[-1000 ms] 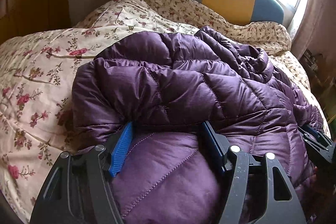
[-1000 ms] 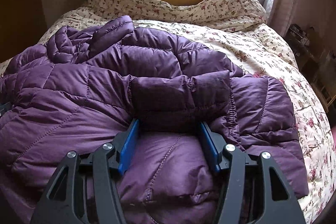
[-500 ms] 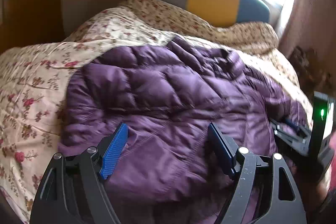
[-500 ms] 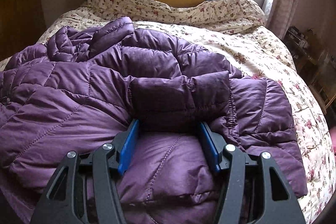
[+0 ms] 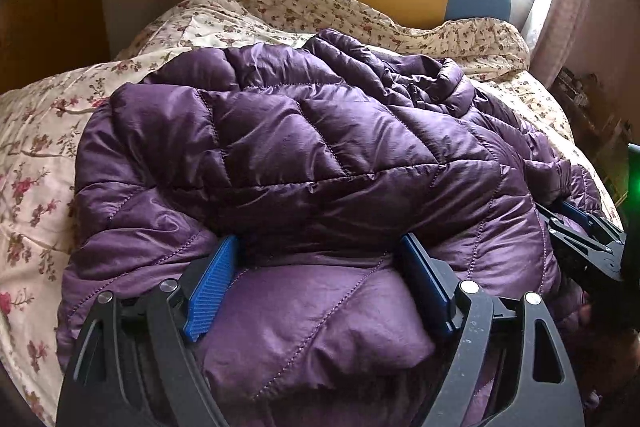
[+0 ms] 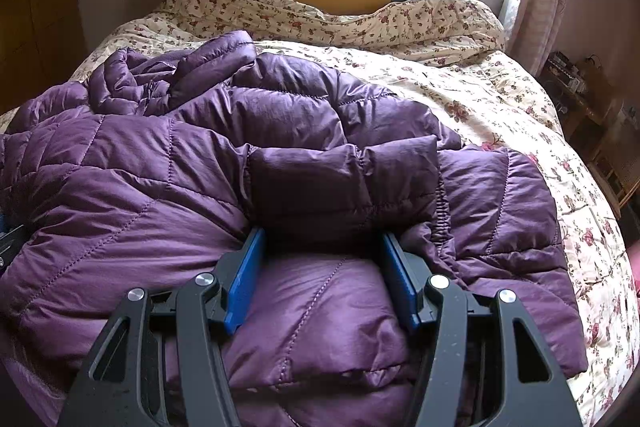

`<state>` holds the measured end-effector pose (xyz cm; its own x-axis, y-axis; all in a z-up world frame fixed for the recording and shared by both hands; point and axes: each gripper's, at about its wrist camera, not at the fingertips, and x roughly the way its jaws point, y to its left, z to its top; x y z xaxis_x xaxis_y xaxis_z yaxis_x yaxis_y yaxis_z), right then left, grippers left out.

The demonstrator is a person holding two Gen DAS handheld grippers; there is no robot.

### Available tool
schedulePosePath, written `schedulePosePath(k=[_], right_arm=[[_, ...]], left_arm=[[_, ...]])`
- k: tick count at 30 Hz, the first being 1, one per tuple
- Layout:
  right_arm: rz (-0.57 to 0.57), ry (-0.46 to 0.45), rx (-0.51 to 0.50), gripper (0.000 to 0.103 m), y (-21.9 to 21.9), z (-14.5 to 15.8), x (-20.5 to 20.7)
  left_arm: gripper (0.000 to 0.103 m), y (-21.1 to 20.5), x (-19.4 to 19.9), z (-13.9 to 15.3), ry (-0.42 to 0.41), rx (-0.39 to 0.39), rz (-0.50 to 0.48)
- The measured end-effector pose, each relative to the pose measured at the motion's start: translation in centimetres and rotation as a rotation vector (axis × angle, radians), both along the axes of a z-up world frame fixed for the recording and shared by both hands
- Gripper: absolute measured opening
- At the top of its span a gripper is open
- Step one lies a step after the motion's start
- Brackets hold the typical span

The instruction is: Fold large clothes

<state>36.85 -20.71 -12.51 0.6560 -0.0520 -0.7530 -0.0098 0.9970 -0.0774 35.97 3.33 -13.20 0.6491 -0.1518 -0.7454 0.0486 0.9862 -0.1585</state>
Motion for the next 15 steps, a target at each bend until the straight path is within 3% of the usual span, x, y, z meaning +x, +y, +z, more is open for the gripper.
schedulePosePath(k=[5, 7, 8, 9, 10, 15], right_arm=[[-0.007, 0.011, -0.013, 0.061, 0.3, 0.4, 0.2], [0.009, 0.033, -0.024, 0.071, 0.1, 1.4, 0.2], [0.02, 0.04, -0.016, 0.078, -0.1, 1.9, 0.1], [0.025, 0.044, -0.003, 0.092, -0.3, 2.4, -0.2], [0.029, 0.046, 0.007, 0.096, -0.6, 2.8, -0.6], [0.079, 0.067, 0.036, 0.096, -1.9, 4.3, -4.6]], left_arm=[[0.085, 0.0, -0.2, 0.6, 0.013, 0.006, -0.005], [0.085, 0.4, -1.0, 1.5, 0.019, -0.007, 0.003], [0.085, 0.6, -1.7, 1.8, 0.016, -0.014, 0.008], [0.085, 1.0, -2.7, 2.4, 0.009, -0.027, 0.009], [0.085, 1.2, -3.4, 2.7, 0.002, -0.034, 0.005], [0.085, 3.3, -8.8, 4.2, -0.023, -0.053, -0.003]])
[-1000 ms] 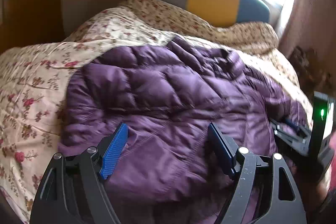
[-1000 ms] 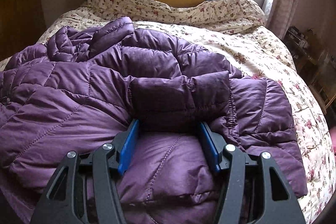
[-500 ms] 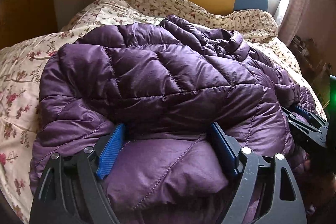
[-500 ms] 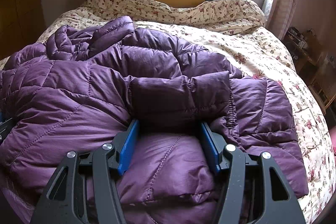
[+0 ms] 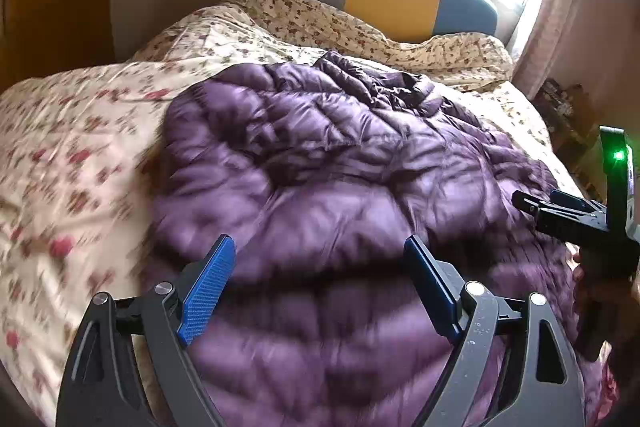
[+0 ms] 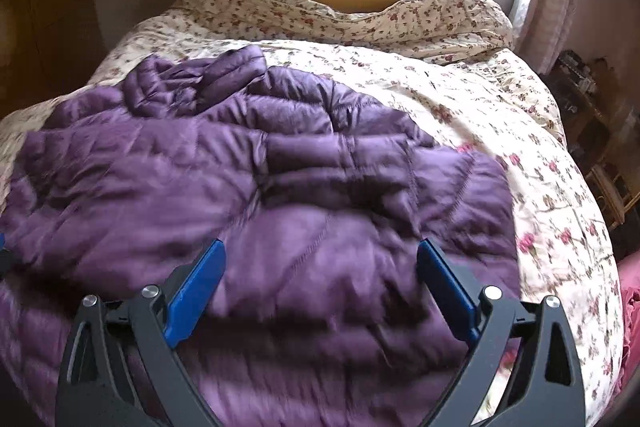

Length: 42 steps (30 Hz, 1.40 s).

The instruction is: Fold large clothes

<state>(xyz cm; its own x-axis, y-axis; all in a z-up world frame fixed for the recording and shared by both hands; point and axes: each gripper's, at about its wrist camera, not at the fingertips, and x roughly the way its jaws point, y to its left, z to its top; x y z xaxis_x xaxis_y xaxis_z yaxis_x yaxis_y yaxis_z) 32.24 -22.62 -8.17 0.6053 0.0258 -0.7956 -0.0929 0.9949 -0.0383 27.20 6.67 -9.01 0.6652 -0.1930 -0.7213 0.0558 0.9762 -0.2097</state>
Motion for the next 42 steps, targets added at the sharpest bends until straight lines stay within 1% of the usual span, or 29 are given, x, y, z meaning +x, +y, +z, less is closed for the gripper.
schedulePosePath(k=[7, 10, 15, 19, 22, 23, 26, 27, 28, 29, 31, 32, 33, 34, 35, 36, 37, 39, 42], right_arm=[[0.031, 0.072, -0.023, 0.096, -2.3, -1.1, -7.2], [0.038, 0.1, -0.027, 0.096, -3.5, -1.7, -10.4], [0.031, 0.14, -0.022, 0.096, -6.0, -2.3, -16.0], [0.036, 0.177, 0.009, 0.096, -7.5, -2.7, -19.7], [0.054, 0.199, 0.01, 0.096, -7.8, -2.7, -21.8], [0.059, 0.208, 0.013, 0.096, -7.8, -2.8, -22.3], [0.08, 0.242, 0.047, 0.088, -7.9, -3.1, -23.7], [0.092, 0.258, 0.069, 0.081, -7.9, -3.2, -24.2], [0.1, 0.263, 0.083, 0.076, -8.0, -3.2, -24.5], [0.107, 0.263, 0.089, 0.073, -7.9, -3.2, -24.8], [0.142, 0.266, 0.098, 0.053, -7.5, -2.9, -25.2], [0.157, 0.267, 0.095, 0.047, -7.2, -2.7, -25.3], [0.176, 0.265, 0.084, 0.036, -6.8, -2.5, -25.4], [0.192, 0.259, 0.065, 0.025, -6.4, -2.2, -25.5], [0.203, 0.254, 0.054, 0.021, -5.9, -2.1, -25.2], [0.213, 0.245, 0.041, 0.016, -5.5, -1.8, -25.3], [0.228, 0.229, 0.025, 0.013, -5.0, -1.2, -25.4], [0.244, 0.205, 0.012, 0.011, -4.4, -0.5, -25.4], [0.272, 0.146, -0.002, 0.01, -3.7, 1.6, -25.4]], left_arm=[[0.085, 3.0, -7.5, -0.1, 0.013, -0.015, 0.023], [0.085, 4.2, -10.0, -0.4, 0.025, -0.02, 0.031], [0.085, 6.4, -15.0, -1.4, 0.062, -0.041, 0.048], [0.085, 7.2, -18.1, -2.1, 0.095, -0.059, 0.037], [0.085, 7.5, -20.1, -2.9, 0.132, -0.105, 0.026], [0.084, 7.4, -20.4, -2.9, 0.136, -0.107, 0.018], [0.077, 6.8, -21.6, -3.2, 0.147, -0.117, -0.007], [0.072, 6.5, -21.9, -3.4, 0.157, -0.121, -0.021], [0.071, 6.3, -22.2, -3.5, 0.167, -0.118, -0.028], [0.071, 6.2, -22.5, -3.7, 0.175, -0.119, -0.034], [0.062, 6.1, -22.8, -3.8, 0.18, -0.122, -0.044], [0.052, 6.1, -22.8, -3.8, 0.181, -0.121, -0.052], [0.034, 5.9, -22.9, -3.7, 0.18, -0.119, -0.067], [0.027, 5.8, -23.1, -3.6, 0.176, -0.116, -0.083], [0.018, 5.6, -23.3, -3.4, 0.167, -0.109, -0.087], [0.011, 5.5, -23.4, -3.1, 0.157, -0.104, -0.093], [0.009, 5.3, -23.6, -2.7, 0.146, -0.097, -0.099], [0.006, 5.3, -23.9, -1.7, 0.121, -0.097, -0.101], [0.006, 5.3, -23.9, 0.3, 0.069, -0.089, -0.108]])
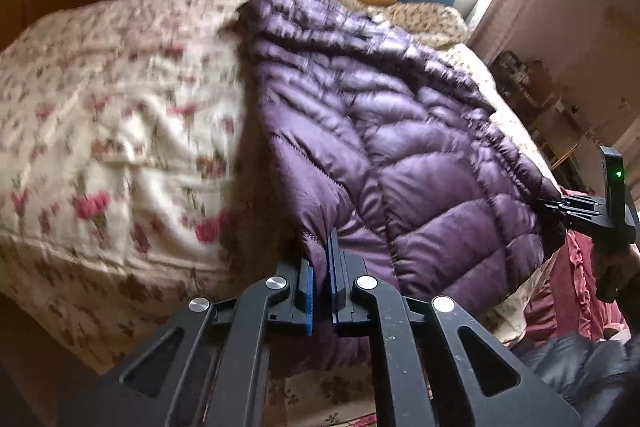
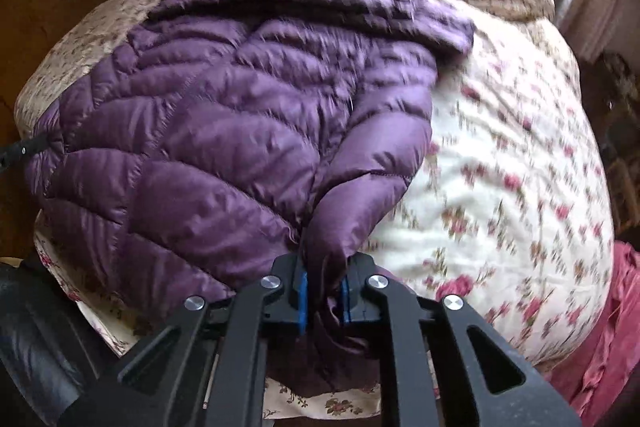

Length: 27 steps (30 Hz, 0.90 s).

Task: Fold large clothes
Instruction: 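Grasp the jacket hem with both tools and lift it toward the collar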

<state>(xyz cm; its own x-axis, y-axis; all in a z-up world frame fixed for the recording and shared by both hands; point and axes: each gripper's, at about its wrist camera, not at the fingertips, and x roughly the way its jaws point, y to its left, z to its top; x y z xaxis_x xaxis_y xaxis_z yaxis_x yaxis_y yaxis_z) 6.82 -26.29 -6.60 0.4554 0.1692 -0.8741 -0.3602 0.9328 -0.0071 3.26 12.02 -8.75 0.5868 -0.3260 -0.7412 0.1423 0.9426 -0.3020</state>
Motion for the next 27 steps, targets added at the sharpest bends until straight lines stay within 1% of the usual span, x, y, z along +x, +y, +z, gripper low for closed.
schedulePosePath(k=[4, 9, 12, 15, 18, 20, 23, 27], right_arm=[[0.02, -0.069, 0.013, 0.01, 0.7, 2.3, 0.7], [0.029, -0.147, 0.026, 0.01, 1.5, 4.7, 2.8], [0.017, -0.179, 0.031, 0.009, 1.9, 5.8, 4.7], [0.007, -0.218, 0.027, 0.009, 2.4, 7.0, 7.5], [-0.01, -0.234, 0.023, 0.009, 2.5, 7.5, 10.7], [-0.028, -0.227, 0.031, 0.009, 2.4, 7.6, 13.0], [-0.068, -0.216, 0.042, 0.009, 2.1, 7.3, 16.7], [-0.11, -0.187, 0.037, 0.009, 2.1, 6.2, 21.3]], left_arm=[[0.004, -0.2, 0.8, 2.4, -0.057, -0.004, -0.013], [0.004, -0.1, 3.4, 4.3, -0.101, -0.045, -0.017], [0.004, -0.1, 6.1, 5.4, -0.133, -0.068, -0.008], [0.004, -0.1, 9.0, 6.1, -0.155, -0.079, 0.001], [0.004, -0.1, 13.0, 6.4, -0.161, -0.08, 0.014], [0.004, -0.1, 15.3, 6.6, -0.159, -0.077, 0.02], [0.004, 0.2, 19.1, 6.6, -0.152, -0.081, 0.035], [0.004, 0.3, 23.3, 6.1, -0.13, -0.058, 0.054]])
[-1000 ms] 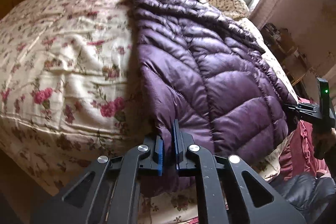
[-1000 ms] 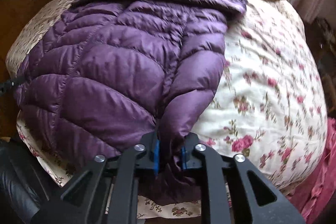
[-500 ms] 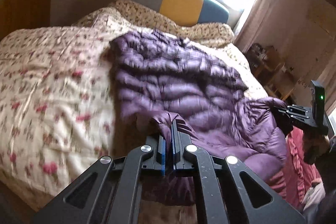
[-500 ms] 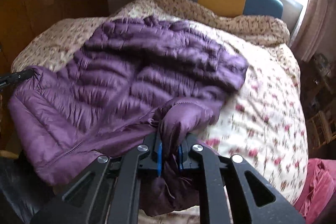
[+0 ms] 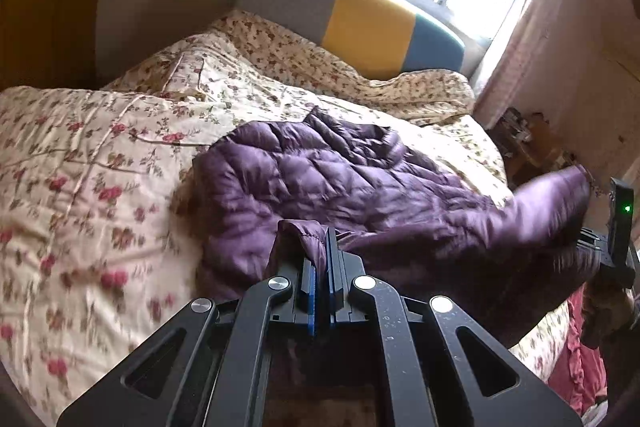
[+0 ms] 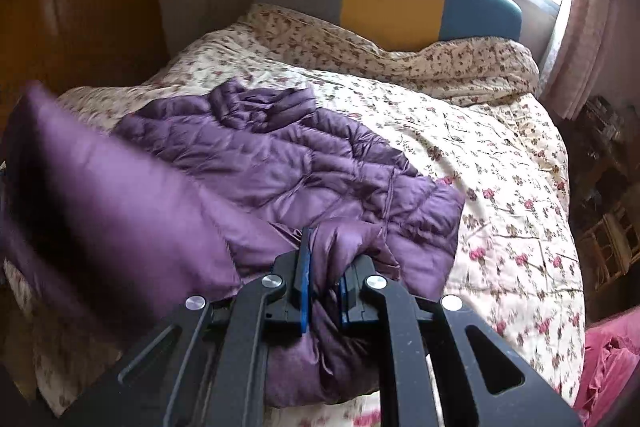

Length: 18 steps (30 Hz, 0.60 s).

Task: Fold large clothes
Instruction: 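Grasp the jacket hem with both tools and lift it toward the collar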

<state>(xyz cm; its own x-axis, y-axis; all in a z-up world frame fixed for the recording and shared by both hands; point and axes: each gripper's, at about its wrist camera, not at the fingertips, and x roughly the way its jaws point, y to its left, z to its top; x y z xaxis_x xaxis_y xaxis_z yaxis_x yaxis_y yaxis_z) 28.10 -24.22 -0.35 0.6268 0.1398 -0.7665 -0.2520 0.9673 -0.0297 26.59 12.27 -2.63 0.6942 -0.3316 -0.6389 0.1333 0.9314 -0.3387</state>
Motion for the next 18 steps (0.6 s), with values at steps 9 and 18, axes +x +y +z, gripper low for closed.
schedulePosePath(k=[9, 18], right_arm=[[-0.102, 0.092, -0.031, 0.01, -0.2, -3.7, 7.8], [-0.141, 0.126, -0.066, 0.023, 0.2, -5.3, 10.9]], left_arm=[[0.004, 1.0, 7.6, -2.6, 0.103, -0.005, 0.077], [0.005, 2.0, 11.3, -3.4, 0.191, -0.074, 0.139]])
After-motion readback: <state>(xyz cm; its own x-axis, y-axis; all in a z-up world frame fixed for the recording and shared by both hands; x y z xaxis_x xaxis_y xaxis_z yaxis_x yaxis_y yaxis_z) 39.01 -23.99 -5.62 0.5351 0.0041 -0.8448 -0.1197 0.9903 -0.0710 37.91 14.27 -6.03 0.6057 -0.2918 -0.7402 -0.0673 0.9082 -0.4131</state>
